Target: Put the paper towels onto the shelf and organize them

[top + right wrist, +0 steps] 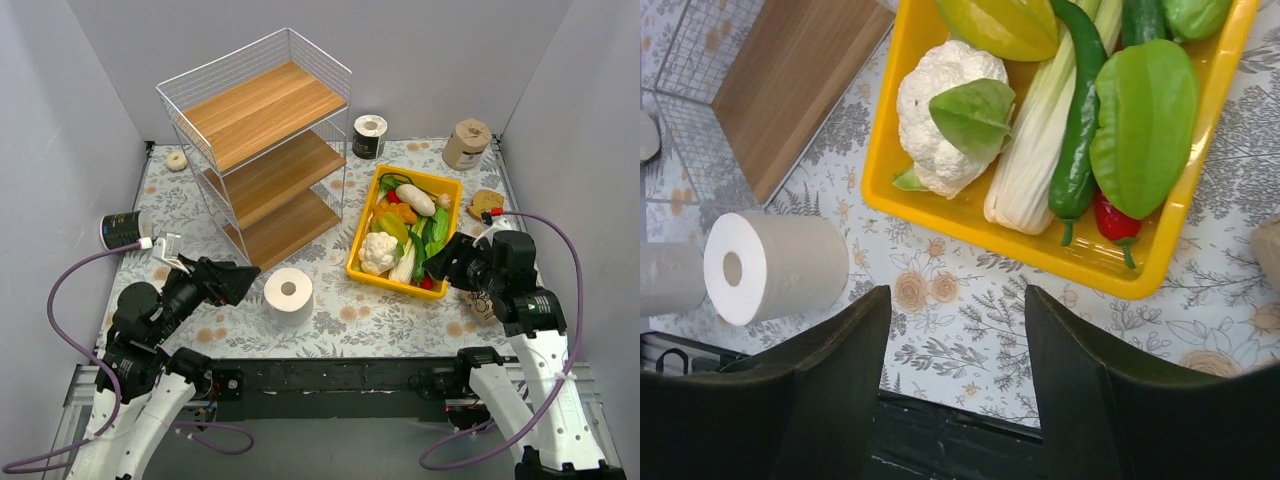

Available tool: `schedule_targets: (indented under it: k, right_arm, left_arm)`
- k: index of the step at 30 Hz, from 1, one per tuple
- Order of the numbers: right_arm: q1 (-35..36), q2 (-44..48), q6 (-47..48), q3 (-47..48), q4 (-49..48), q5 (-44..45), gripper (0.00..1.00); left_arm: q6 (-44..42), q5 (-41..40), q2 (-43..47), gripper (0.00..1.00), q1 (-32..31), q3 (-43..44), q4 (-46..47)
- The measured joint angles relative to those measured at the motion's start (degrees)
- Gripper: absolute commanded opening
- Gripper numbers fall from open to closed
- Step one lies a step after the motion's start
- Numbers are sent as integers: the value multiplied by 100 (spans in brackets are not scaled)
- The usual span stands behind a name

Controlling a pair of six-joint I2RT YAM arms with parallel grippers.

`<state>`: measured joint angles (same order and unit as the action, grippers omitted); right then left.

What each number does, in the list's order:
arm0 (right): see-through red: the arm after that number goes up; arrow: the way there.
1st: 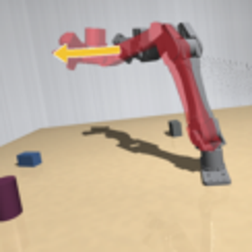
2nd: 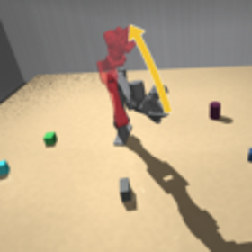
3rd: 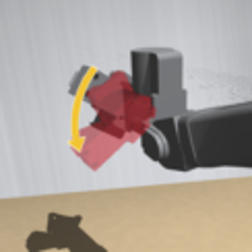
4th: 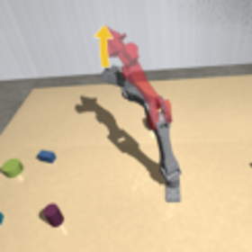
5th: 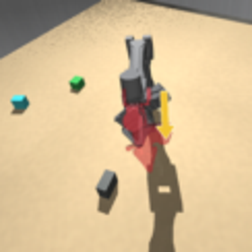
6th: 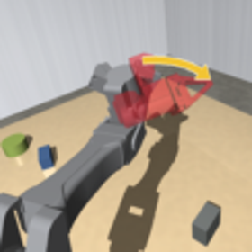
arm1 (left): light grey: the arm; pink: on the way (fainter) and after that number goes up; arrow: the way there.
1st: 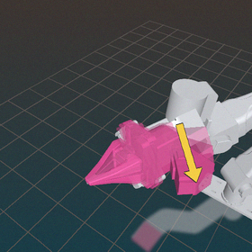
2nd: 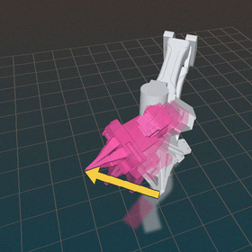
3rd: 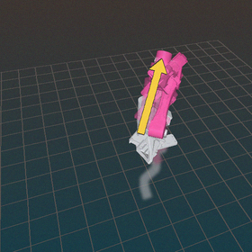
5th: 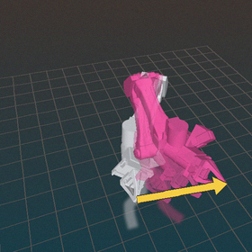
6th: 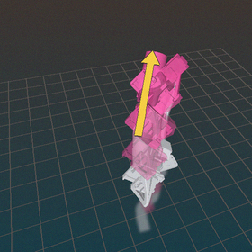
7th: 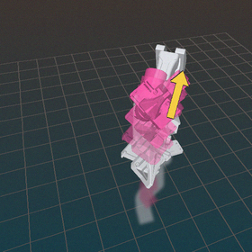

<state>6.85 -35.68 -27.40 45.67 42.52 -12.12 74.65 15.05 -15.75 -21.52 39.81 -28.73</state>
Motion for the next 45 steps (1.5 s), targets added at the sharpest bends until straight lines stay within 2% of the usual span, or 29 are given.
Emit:
schedule_targets:
  k: [4, 7, 15, 20, 30, 45]
  right_arm:
    - [664, -286, -385, -7, -402, 221, 65]
    - [1543, -695, -636, 20, -654, 721, 68]
    - [4470, -2671, -1309, 981, -1182, 2577, 80]
    - [5563, -4017, -1646, 1598, -1593, 3296, 83]
    - [6275, -5908, -1897, 2544, -1993, 3600, 82]
    - [6304, -6046, -1902, 2699, -1941, 4059, 77]
  left_arm:
    - [55, -216, 42, 98, 0, 0, -103]
    - [125, -442, 55, 98, 0, 11, -197]
    - [428, -1436, 289, 98, 2, 188, -634]
    - [570, -1768, 354, 98, 2, 236, -748]
    - [627, -1869, 352, 98, 2, 236, -835]
    - [627, -1871, 352, 98, 2, 236, -850]
